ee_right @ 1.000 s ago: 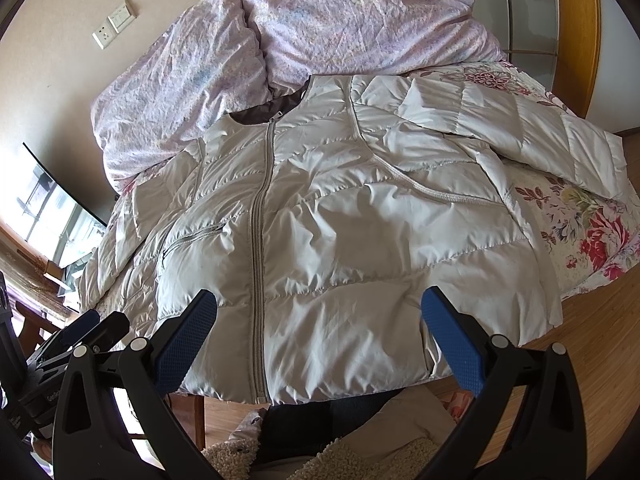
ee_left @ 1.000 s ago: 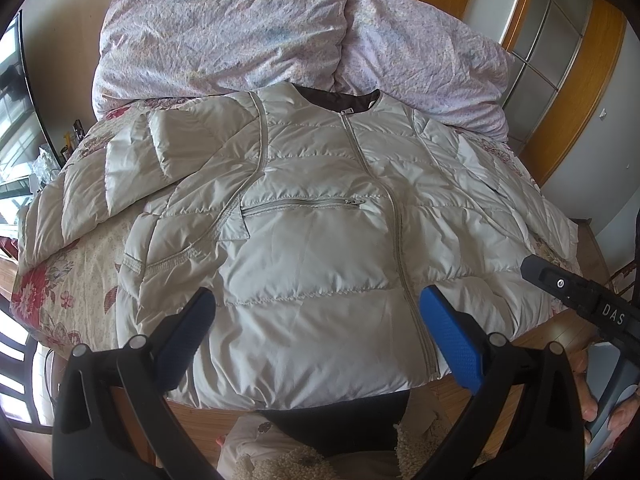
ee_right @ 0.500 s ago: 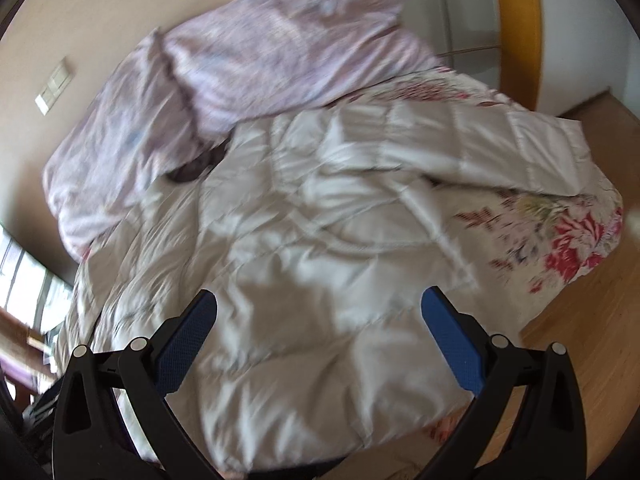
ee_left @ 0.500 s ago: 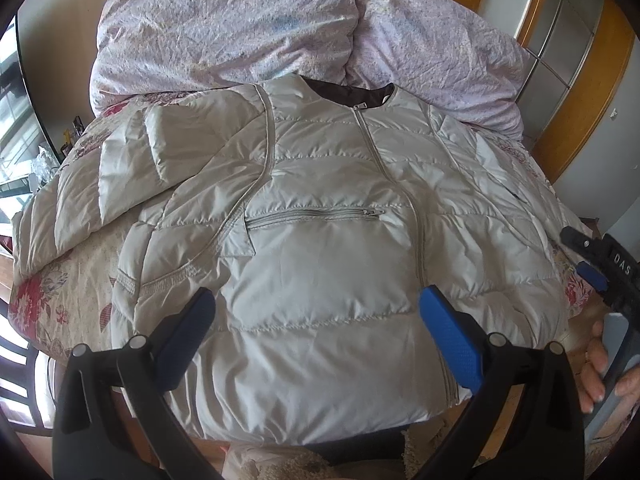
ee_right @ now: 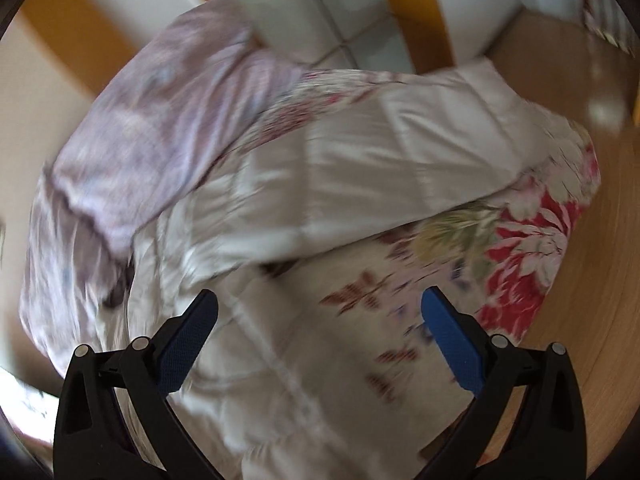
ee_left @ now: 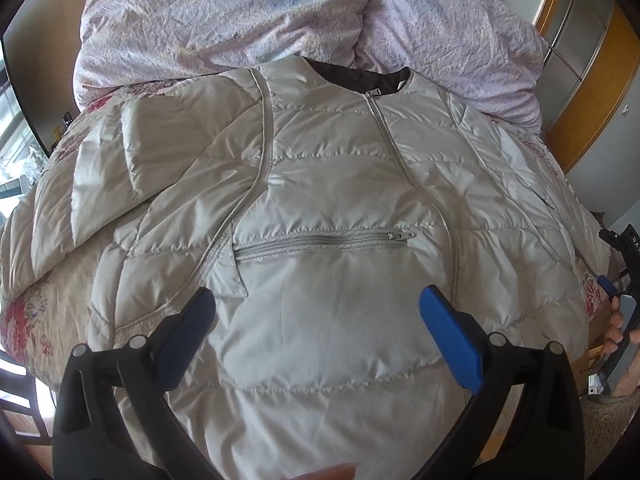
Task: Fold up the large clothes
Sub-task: 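Grasp the jacket sleeve with the right gripper and lift it toward the jacket body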
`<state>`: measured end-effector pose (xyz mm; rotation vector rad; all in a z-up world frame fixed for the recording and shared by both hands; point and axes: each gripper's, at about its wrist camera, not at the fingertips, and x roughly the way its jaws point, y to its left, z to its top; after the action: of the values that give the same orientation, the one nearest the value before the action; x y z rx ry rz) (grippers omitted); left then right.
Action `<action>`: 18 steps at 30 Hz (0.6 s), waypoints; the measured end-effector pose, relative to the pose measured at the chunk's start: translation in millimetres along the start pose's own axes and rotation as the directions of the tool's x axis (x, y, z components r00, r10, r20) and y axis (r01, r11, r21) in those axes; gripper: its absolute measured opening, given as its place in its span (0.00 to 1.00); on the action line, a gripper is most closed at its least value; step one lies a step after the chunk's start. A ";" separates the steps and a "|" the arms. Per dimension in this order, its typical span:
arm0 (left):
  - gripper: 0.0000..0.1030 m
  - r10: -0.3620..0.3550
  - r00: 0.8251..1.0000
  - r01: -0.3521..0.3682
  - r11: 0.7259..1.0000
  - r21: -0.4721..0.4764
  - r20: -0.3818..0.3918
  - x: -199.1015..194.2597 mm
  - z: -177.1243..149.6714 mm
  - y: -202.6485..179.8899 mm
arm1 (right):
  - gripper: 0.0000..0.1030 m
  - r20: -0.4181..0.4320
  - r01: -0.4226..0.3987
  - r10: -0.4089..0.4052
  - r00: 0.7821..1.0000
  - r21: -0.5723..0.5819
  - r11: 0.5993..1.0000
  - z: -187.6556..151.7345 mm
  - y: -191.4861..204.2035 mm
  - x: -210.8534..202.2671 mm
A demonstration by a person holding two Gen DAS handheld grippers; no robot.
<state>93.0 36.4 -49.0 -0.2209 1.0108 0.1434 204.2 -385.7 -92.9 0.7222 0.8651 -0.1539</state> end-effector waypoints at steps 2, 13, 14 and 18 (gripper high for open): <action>0.98 0.000 1.000 0.000 1.000 0.005 -0.005 7.2 3.6 -0.5 | 0.96 0.007 0.007 -0.007 1.000 0.068 0.998 9.8 -17.3 4.8; 0.98 -0.017 0.999 0.017 1.000 0.013 -0.035 36.1 17.7 0.9 | 0.79 0.067 0.048 -0.071 0.995 0.299 0.953 56.7 -91.3 29.6; 0.98 -0.019 0.999 0.019 1.000 0.012 -0.038 37.5 17.5 1.2 | 0.78 0.065 0.049 -0.073 0.995 0.317 0.947 59.6 -95.8 33.1; 0.98 -0.034 0.998 0.034 0.999 -0.001 -0.044 43.9 18.6 5.4 | 0.66 0.108 0.017 -0.064 0.992 0.389 0.921 67.9 -117.0 34.7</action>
<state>130.2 47.0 -77.5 -0.2422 1.0498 0.1078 223.2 -511.8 -149.8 1.0551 0.7416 -0.4107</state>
